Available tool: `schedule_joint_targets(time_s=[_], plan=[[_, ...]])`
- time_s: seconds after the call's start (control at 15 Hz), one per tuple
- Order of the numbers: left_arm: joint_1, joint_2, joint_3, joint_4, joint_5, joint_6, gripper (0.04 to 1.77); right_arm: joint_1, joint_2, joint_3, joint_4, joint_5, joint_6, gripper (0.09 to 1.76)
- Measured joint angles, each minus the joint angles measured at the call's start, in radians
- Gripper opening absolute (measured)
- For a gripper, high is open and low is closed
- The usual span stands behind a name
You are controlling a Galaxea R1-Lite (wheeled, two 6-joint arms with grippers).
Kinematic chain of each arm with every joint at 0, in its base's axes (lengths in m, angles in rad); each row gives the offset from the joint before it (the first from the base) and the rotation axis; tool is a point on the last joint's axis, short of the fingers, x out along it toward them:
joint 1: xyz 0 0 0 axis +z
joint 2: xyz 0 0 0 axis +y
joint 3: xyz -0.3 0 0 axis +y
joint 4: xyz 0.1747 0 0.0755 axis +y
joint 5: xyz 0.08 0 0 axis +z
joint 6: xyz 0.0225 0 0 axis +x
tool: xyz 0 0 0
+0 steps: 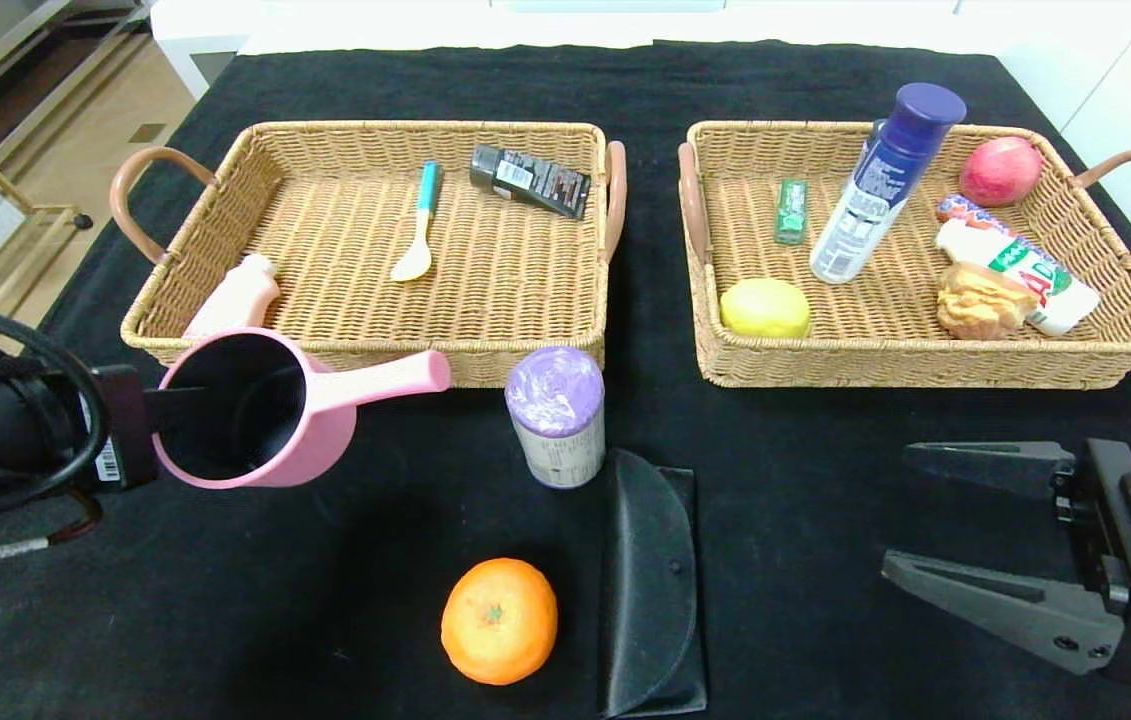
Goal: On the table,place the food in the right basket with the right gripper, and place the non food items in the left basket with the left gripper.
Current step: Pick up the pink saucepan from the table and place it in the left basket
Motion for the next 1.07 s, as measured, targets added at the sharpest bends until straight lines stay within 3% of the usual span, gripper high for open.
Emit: schedule_joint_targets(time_s=[1.07], plan=[[0.05, 0.259, -0.4, -0.045, 0.0, -0.027, 0.15, -0.013, -0.011, 0.0, 0.001, 0.0, -0.001, 1.71]])
